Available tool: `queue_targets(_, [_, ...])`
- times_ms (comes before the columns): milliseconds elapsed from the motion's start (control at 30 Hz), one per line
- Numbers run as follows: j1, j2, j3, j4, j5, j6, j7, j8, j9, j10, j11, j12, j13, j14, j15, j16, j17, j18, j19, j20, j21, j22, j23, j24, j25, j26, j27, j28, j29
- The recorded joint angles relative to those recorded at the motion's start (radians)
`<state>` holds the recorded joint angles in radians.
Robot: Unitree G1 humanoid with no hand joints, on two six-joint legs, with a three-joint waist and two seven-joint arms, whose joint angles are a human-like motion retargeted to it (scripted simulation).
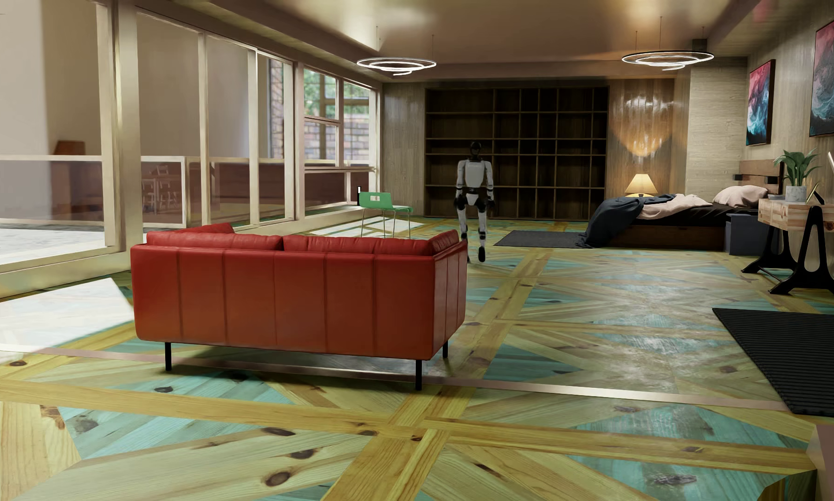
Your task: Move towards the sofa
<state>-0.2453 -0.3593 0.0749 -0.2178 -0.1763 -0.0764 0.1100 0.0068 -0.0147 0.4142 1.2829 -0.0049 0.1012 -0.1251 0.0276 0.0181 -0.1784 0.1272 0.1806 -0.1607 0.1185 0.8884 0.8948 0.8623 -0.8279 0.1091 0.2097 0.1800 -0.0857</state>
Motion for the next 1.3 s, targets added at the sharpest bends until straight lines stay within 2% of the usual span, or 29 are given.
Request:
queue_targets(33, [0.016,-0.052,-0.011,-0.024,-0.014,-0.008,-0.042,0.006,0.001,0.011,-0.039,-0.031,0.011,-0.020,-0.074,-0.003,0.004,0.001,-0.032,0.002,-0.014,0.004,-0.006,0.002,0.009,0.003,0.001,0.005,-0.006])
queue_targets(67, [0.029,-0.096,-0.023,-0.044,-0.010,-0.013,-0.090,0.020,0.003,0.024,-0.112,-0.060,0.021,-0.040,-0.140,-0.004,0.006,0.001,-0.085,-0.005,-0.024,0.006,-0.018,0.005,0.017,0.000,-0.011,0.003,-0.004])
queue_targets(100, [0.043,-0.132,-0.036,-0.061,0.009,-0.014,-0.140,0.050,0.004,0.034,-0.206,-0.086,0.028,-0.058,-0.186,-0.005,0.005,0.000,-0.117,-0.020,-0.030,0.006,-0.033,0.011,0.021,-0.011,-0.024,-0.002,-0.002])
queue_targets(133, [0.061,-0.154,-0.049,-0.072,0.055,-0.013,-0.192,0.115,0.005,0.034,-0.323,-0.105,0.031,-0.070,-0.208,-0.003,0.007,-0.001,-0.105,-0.040,-0.035,0.003,-0.048,0.016,0.023,-0.024,-0.032,-0.007,-0.003])
queue_targets(200, [0.098,-0.138,-0.072,-0.086,0.194,-0.002,-0.295,0.398,0.000,0.025,-0.597,-0.124,0.032,-0.088,-0.196,-0.001,0.015,-0.004,0.009,-0.077,-0.055,-0.006,-0.075,0.019,0.027,-0.048,-0.032,-0.012,-0.011])
queue_targets(233, [0.118,-0.114,-0.079,-0.089,0.208,0.005,-0.345,0.503,-0.004,0.013,-0.752,-0.126,0.033,-0.094,-0.137,-0.002,0.022,-0.006,0.051,-0.092,-0.068,-0.006,-0.089,0.015,0.032,-0.054,-0.032,-0.015,-0.013])
queue_targets(267, [0.141,-0.093,-0.079,-0.087,0.188,0.010,-0.389,0.489,-0.007,-0.003,-0.859,-0.122,0.034,-0.097,-0.054,0.000,0.032,-0.008,0.061,-0.103,-0.077,-0.004,-0.102,0.009,0.035,-0.055,-0.035,-0.019,-0.017])
queue_targets(367, [0.175,-0.042,-0.072,-0.063,0.171,0.040,-0.450,0.375,-0.003,0.033,-0.871,-0.072,0.010,-0.084,-0.078,0.013,0.044,-0.003,-0.005,-0.102,-0.052,0.023,-0.101,-0.007,0.010,-0.014,-0.044,-0.006,-0.029])
queue_targets(433, [0.158,0.012,-0.068,-0.043,0.170,0.070,-0.452,0.306,-0.002,0.111,-0.918,-0.011,-0.015,-0.011,-0.072,0.026,0.049,-0.002,-0.046,-0.096,-0.037,0.042,-0.089,-0.016,0.000,0.020,-0.054,-0.020,-0.035])
queue_targets(500, [0.103,0.059,-0.073,-0.030,0.175,0.102,-0.467,0.220,0.002,0.251,-0.949,0.029,-0.030,0.065,-0.080,0.071,0.059,-0.026,-0.078,-0.160,-0.068,0.071,-0.086,0.011,0.027,0.003,-0.097,-0.079,-0.060])
queue_targets(567, [0.025,0.077,-0.084,-0.025,0.190,0.137,-0.498,0.118,0.007,0.431,-0.920,0.042,-0.041,0.154,-0.118,0.146,0.076,-0.105,-0.102,-0.244,-0.092,0.083,-0.088,0.052,0.047,-0.037,-0.127,-0.158,-0.104])
queue_targets(633, [-0.012,0.087,-0.088,-0.025,0.195,0.166,-0.541,0.027,0.009,0.529,-0.885,0.047,-0.053,0.222,-0.153,0.199,0.094,-0.226,-0.120,-0.246,-0.117,0.065,-0.068,0.045,0.055,-0.038,-0.125,-0.190,-0.139])
queue_targets(733, [0.003,0.119,-0.082,-0.039,0.155,0.184,-0.617,-0.105,0.010,0.534,-0.863,0.061,-0.064,0.260,-0.172,0.201,0.110,-0.371,-0.135,-0.124,-0.137,-0.027,-0.021,-0.034,0.048,0.025,-0.073,-0.089,-0.128])
queue_targets(800, [0.000,0.137,-0.086,-0.025,0.107,0.183,-0.546,-0.196,0.010,0.512,-0.850,0.060,-0.053,0.193,-0.173,0.186,0.100,-0.375,-0.135,-0.085,-0.106,-0.095,0.001,-0.070,0.014,0.023,-0.084,-0.052,-0.104])
queue_targets(867, [-0.006,0.157,-0.090,0.021,0.063,0.176,-0.503,-0.280,0.007,0.464,-0.849,0.051,-0.044,0.067,-0.174,0.176,0.088,-0.376,-0.129,-0.079,-0.055,-0.144,-0.010,-0.079,-0.012,-0.007,-0.096,-0.054,-0.076])
queue_targets(900, [-0.034,0.175,-0.090,0.147,0.047,0.176,-0.419,-0.327,0.005,0.419,-0.859,0.049,-0.036,0.038,-0.171,0.165,0.078,-0.390,-0.126,-0.080,-0.033,-0.160,-0.014,-0.077,-0.017,-0.016,-0.103,-0.054,-0.067])
queue_targets(933, [-0.044,0.197,-0.092,0.321,0.036,0.179,-0.210,-0.372,0.002,0.347,-0.883,0.048,-0.029,0.007,-0.163,0.148,0.065,-0.290,-0.122,-0.085,-0.017,-0.168,-0.016,-0.067,-0.020,-0.015,-0.103,-0.051,-0.060])
queue_targets(967, [-0.005,0.217,-0.091,0.469,0.030,0.184,0.046,-0.414,-0.005,0.233,-0.911,0.046,-0.024,-0.032,-0.153,0.133,0.053,-0.179,-0.117,-0.094,-0.010,-0.168,-0.018,-0.050,-0.018,-0.007,-0.097,-0.047,-0.055])
queue_targets(1000, [0.055,0.235,-0.090,0.557,0.025,0.187,0.287,-0.456,-0.013,0.121,-0.937,0.043,-0.020,-0.045,-0.143,0.120,0.044,-0.144,-0.108,-0.104,-0.013,-0.161,-0.018,-0.032,-0.009,0.004,-0.087,-0.044,-0.051])
queue_targets(1033, [0.097,0.252,-0.088,0.587,0.017,0.188,0.462,-0.496,-0.021,0.035,-0.956,0.037,-0.010,-0.006,-0.136,0.105,0.037,-0.174,-0.097,-0.114,-0.020,-0.149,-0.030,-0.014,0.008,0.020,-0.074,-0.044,-0.049])
queue_targets(1067, [0.116,0.269,-0.083,0.588,0.008,0.188,0.539,-0.536,-0.026,-0.020,-0.966,0.031,0.000,0.053,-0.133,0.096,0.032,-0.229,-0.083,-0.124,-0.032,-0.133,-0.042,-0.002,0.029,0.033,-0.061,-0.047,-0.054])
queue_targets(1100, [0.118,0.289,-0.076,0.568,-0.004,0.187,0.544,-0.578,-0.030,-0.062,-0.977,0.024,0.010,0.049,-0.127,0.090,0.028,-0.218,-0.066,-0.136,-0.046,-0.115,-0.055,0.006,0.049,0.041,-0.050,-0.049,-0.063])
queue_targets(1167, [0.119,0.337,-0.062,0.509,-0.031,0.183,0.470,-0.659,-0.033,-0.123,-0.998,0.025,0.025,0.042,-0.103,0.086,0.019,-0.208,-0.032,-0.151,-0.059,-0.083,-0.064,0.005,0.078,0.041,-0.038,-0.051,-0.084])
queue_targets(1300, [0.121,0.388,-0.035,0.389,-0.143,0.163,0.353,-0.763,-0.043,-0.160,-0.940,0.072,-0.013,0.015,-0.057,0.084,-0.012,-0.164,0.044,-0.122,0.001,-0.012,-0.002,-0.053,0.040,0.024,-0.021,-0.067,-0.055])
